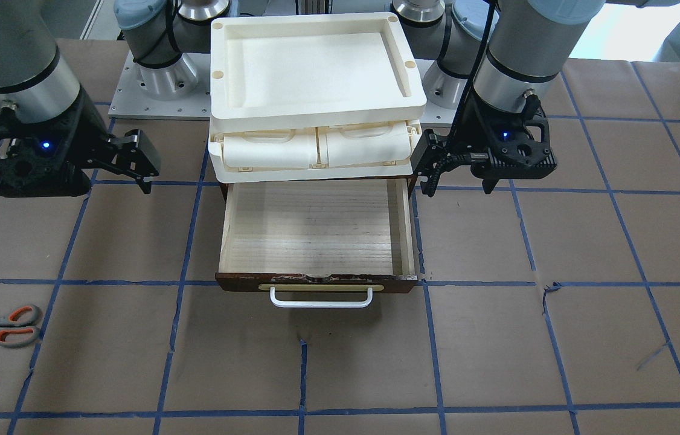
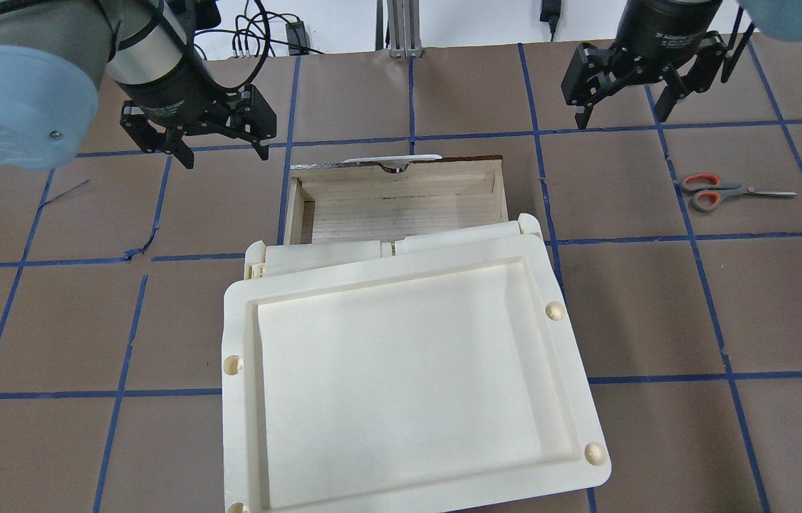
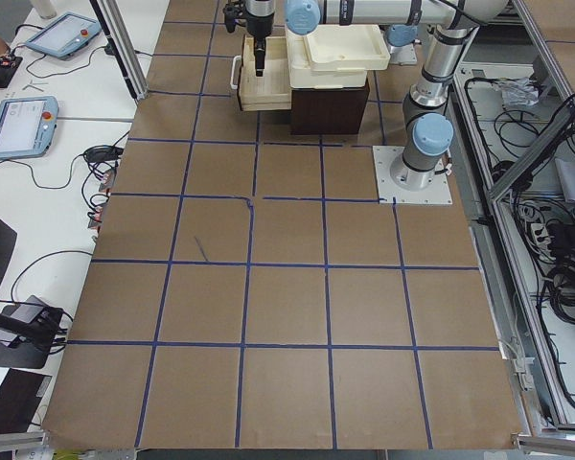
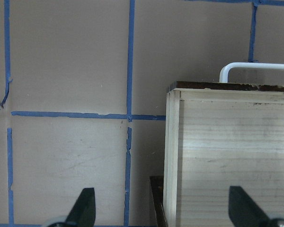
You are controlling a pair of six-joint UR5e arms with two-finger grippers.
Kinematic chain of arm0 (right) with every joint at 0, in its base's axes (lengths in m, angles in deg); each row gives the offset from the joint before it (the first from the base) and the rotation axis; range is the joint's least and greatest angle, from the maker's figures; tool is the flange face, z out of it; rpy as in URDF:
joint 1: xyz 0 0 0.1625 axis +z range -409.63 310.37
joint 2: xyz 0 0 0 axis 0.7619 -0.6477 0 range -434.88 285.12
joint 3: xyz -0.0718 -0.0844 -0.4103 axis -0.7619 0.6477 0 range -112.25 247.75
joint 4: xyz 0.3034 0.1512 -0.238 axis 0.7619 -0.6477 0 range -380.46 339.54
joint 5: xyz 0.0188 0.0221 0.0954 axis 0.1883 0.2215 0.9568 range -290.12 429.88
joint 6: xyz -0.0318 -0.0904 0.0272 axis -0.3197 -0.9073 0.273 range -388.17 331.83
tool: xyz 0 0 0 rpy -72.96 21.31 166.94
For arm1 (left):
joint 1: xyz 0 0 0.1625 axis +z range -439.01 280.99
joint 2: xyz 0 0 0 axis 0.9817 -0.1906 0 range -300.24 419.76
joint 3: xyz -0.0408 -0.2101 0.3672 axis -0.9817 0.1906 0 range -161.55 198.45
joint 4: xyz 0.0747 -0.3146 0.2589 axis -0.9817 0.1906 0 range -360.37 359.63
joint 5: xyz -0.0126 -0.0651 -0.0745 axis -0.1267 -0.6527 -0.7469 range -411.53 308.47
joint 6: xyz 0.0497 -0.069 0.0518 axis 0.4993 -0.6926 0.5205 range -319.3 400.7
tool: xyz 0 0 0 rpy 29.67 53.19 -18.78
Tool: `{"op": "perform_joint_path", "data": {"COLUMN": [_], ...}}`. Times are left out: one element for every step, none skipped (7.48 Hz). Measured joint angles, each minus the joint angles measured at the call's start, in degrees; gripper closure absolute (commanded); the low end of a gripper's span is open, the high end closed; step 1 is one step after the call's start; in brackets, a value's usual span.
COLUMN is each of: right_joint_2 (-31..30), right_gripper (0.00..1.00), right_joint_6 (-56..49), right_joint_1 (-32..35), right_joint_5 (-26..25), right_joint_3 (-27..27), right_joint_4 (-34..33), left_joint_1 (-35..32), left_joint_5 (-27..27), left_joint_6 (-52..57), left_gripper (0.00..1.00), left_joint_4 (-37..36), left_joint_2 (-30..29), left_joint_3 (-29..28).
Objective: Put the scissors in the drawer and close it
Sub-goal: 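Move the right gripper down toward the grey-orange scissors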
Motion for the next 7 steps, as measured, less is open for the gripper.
{"op": "perform_joint_path", "data": {"right_joint_2": [0.72,1.66,2.75,4.15,5.75,8.0,10.91], "right_gripper": [0.01,0.0,0.0,0.0,0.0,0.0,0.0], "right_joint_6": [-9.92,-19.67,-29.28,-39.23,-48.36,-56.38,-65.02], "right_joint_1": [-3.22,-6.67,-10.18,-13.59,-16.96,-19.94,-22.29], "right_joint_5": [0.11,0.09,-0.02,-0.26,-0.41,-0.49,-0.53], "right_joint_3": [-0.64,-1.4,-2.43,-3.87,-5.43,-6.65,-7.24], "right_joint_4": [-0.71,-2.31,-4.34,-7.01,-10.47,-14.96,-20.02], "left_joint_1": [0.18,0.29,0.3,0.29,0.28,0.33,0.57], "left_joint_5": [0.01,-0.01,-0.04,-0.06,-0.06,-0.04,-0.04], "left_joint_6": [0.06,0.11,0.14,0.15,0.15,0.15,0.2], "left_gripper": [0.0,0.0,0.0,0.0,0.0,0.0,0.0], "left_joint_4": [0.13,0.06,-0.12,-0.15,-0.17,-0.16,-0.17], "left_joint_2": [-0.01,-0.02,-0.03,-0.02,0.0,0.03,0.07], "left_joint_3": [-0.01,0.2,0.47,0.6,0.67,0.71,0.72]}}
